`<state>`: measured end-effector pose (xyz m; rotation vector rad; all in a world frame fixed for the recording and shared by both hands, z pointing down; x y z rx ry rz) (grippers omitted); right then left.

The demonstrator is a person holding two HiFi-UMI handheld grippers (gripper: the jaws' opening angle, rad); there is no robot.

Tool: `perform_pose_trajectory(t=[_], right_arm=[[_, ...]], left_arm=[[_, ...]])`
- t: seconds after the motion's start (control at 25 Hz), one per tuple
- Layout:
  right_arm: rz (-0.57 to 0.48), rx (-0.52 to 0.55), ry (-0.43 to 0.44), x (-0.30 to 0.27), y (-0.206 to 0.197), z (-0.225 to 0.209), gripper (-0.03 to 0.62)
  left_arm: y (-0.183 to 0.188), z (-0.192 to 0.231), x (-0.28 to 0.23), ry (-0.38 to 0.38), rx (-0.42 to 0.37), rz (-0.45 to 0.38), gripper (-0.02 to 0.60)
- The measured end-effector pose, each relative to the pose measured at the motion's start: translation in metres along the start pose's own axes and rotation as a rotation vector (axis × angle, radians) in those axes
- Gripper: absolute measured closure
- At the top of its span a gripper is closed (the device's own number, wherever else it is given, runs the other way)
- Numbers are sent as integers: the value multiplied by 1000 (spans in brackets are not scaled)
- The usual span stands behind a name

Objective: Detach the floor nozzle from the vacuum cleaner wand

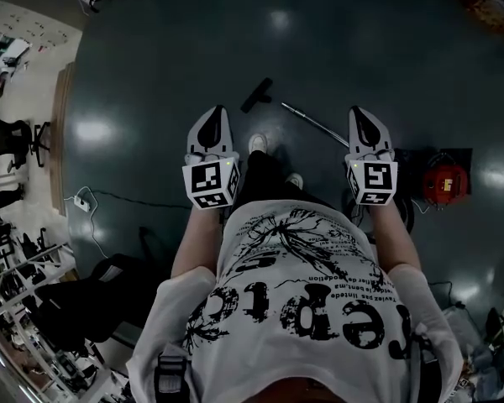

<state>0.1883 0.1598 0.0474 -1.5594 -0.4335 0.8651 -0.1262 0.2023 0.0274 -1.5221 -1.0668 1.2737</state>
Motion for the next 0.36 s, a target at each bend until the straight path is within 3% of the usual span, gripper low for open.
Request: perform_pose_trajectory(t=[0.36], right_arm=[[12,-32,-20,-3,-8,6,592]], left_arm=[[-7,7,-2,-33,7,-23,577]])
Point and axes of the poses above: the fingertips, and each gripper's own axes: x backward along the fingers, z to its left, y out of its top, the point moved 6 cm from there along x, backward along the fingers, and after that the axes turned 13 degrees about y, right-handed, at the moved point
